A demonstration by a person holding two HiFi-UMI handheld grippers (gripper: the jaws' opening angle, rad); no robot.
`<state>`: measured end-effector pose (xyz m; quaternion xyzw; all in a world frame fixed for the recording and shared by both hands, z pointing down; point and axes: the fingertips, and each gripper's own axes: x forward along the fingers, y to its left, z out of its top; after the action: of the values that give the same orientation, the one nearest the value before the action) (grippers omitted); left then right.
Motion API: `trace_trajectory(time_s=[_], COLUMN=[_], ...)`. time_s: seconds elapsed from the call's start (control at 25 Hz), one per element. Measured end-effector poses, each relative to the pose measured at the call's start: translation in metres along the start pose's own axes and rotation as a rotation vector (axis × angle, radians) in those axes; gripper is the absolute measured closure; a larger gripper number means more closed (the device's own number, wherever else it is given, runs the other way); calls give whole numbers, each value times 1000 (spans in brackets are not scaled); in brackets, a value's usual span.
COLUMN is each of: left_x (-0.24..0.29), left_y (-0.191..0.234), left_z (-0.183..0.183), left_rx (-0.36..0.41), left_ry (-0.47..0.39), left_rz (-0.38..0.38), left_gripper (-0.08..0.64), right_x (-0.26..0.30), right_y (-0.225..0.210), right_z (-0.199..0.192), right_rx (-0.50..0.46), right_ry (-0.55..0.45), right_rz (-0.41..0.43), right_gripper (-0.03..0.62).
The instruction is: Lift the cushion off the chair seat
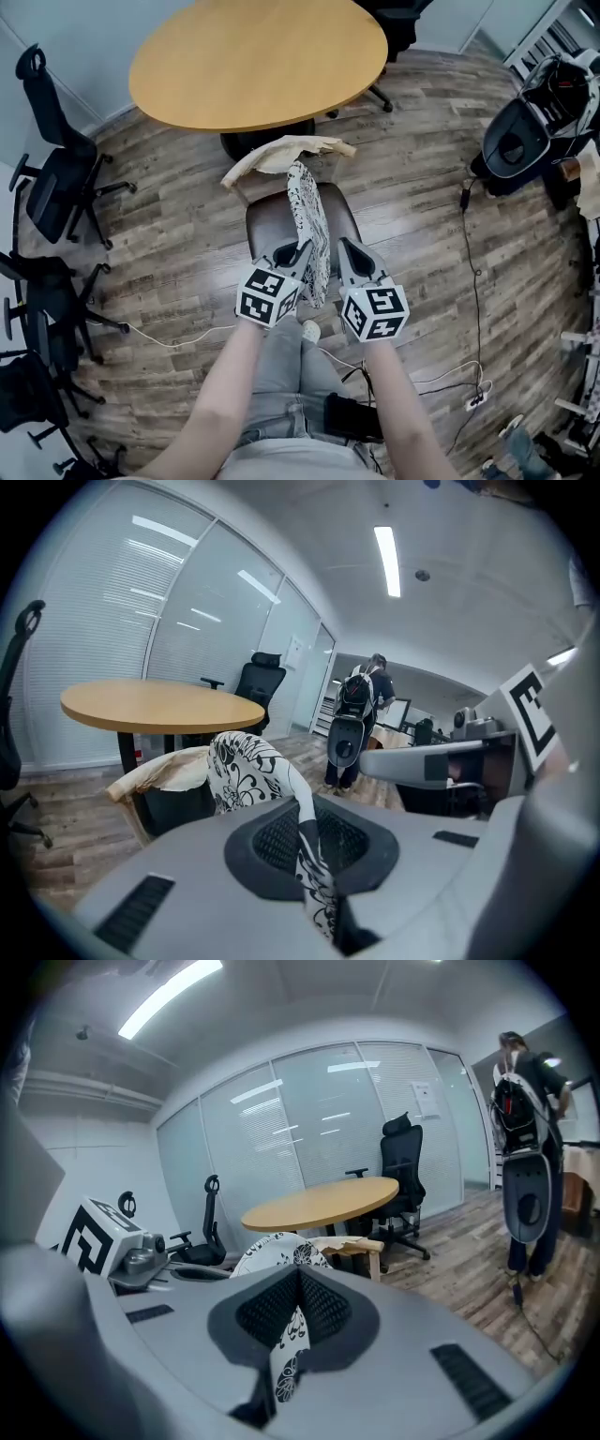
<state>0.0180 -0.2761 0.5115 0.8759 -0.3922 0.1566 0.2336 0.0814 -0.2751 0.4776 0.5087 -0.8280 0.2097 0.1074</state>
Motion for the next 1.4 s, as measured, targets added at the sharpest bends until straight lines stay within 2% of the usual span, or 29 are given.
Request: trace_trajectory(time_s=[0.28, 0.6, 1.12, 1.4], left_x=[-16, -42, -72, -89], left_y=[-18, -31, -59, -64], left_z=[31, 69, 134, 171], left_rx=[16, 34, 112, 127], left_ry=[-38, -110, -228, -314], left_rz=[-21, -16, -10, 3], left_gripper=[546, 546, 546, 546], right_x=[-19, -41, -70, -86], right_y=[9, 24, 44, 52], right_z=[20, 47, 118, 152], right_rx=[-39, -149, -227, -263], right_ry=[-11, -35, -160, -236], right_rz=[14, 41, 27, -7], right_gripper=[568, 568, 568, 568])
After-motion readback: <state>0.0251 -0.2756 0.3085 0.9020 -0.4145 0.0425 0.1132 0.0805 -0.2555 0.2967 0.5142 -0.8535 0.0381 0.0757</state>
